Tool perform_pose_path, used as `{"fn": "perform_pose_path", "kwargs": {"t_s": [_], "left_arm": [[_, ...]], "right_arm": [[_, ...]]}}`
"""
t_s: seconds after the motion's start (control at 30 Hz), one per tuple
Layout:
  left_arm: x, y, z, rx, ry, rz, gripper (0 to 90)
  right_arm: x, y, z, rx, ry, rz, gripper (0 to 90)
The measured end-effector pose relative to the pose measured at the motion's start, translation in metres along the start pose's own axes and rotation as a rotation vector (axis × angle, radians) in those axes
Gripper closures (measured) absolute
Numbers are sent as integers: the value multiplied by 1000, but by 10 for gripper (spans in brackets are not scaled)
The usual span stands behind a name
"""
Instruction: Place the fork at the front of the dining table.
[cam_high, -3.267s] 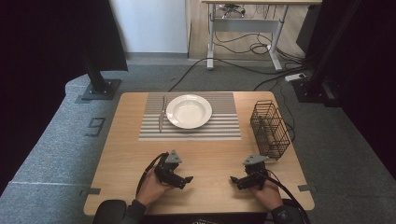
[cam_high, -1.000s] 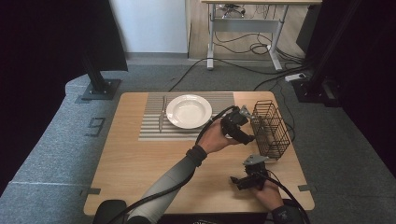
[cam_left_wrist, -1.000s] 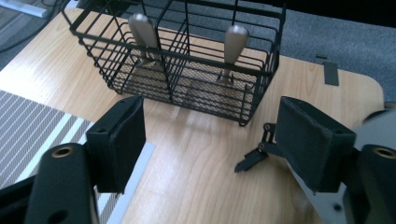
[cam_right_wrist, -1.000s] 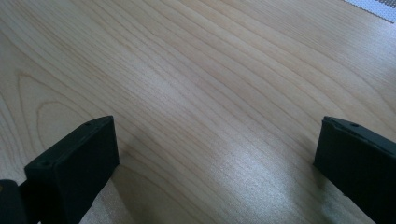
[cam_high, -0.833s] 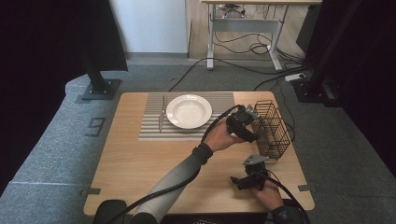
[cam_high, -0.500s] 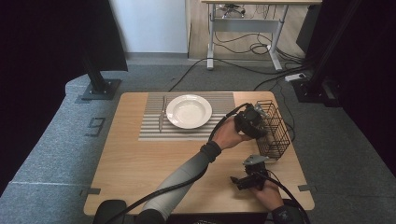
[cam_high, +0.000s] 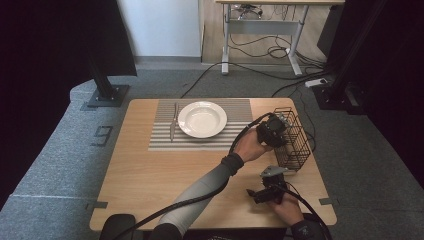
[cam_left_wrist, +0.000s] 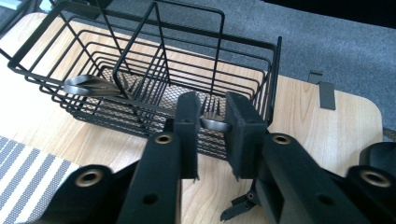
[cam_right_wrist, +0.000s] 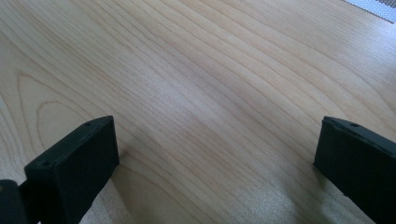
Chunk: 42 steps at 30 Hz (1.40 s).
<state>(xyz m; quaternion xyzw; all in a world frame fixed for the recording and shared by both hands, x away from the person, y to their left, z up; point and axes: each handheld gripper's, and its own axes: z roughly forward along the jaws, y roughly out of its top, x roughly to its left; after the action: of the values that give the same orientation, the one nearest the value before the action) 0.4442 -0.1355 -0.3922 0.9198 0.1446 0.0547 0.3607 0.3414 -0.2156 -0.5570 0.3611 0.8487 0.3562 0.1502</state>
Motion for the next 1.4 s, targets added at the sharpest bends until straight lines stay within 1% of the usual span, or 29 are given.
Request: {"fn": "perform_pose_path", "kwargs": {"t_s": [0.03,0.17,0.3,0.47,0.5,0.57,0.6,0.67,0.73,0.77,0.8,0.83,0.87,0.97,1.0,1.03,1.1,1.4], "left_arm": [[0,0,0,0,-11,-5,770],[1,0,-2,-5,-12,-3,776],[2,2,-7,-21,-13,-7,777],[3,6,-20,-38,-2,6,778],[3,6,-20,-38,-2,6,778],[3,9,-28,-47,5,14,779],[3,9,-28,-47,5,14,779],[4,11,-34,-55,7,17,779],[5,14,-44,-69,8,24,779],[5,14,-44,-69,8,24,779],[6,15,-47,-73,8,28,779],[6,17,-55,-83,11,33,780],[6,17,-55,-83,11,33,780],[6,20,-66,-97,17,40,780],[6,22,-74,-105,21,43,781],[6,22,-74,-105,21,43,781],[6,25,-84,-110,28,49,781],[7,27,-110,-121,47,55,782]], "right_arm": [[0,0,0,-2,1,-3,0],[0,0,0,-3,1,0,0],[0,0,0,1,0,-2,0],[0,0,0,-2,2,1,0],[0,0,0,-1,1,0,0],[0,0,0,-1,1,0,0],[0,0,0,-1,1,0,0],[0,0,0,-1,1,0,0],[0,0,0,-1,2,0,0],[0,0,0,-1,2,0,0],[0,0,0,-2,3,1,0],[0,0,0,-2,3,2,0],[0,0,0,-2,3,2,0],[0,0,0,-1,2,3,0],[0,0,0,-1,2,3,0],[0,0,0,-1,1,2,0],[0,0,0,-1,2,3,0],[0,0,0,-1,2,6,0]]}}
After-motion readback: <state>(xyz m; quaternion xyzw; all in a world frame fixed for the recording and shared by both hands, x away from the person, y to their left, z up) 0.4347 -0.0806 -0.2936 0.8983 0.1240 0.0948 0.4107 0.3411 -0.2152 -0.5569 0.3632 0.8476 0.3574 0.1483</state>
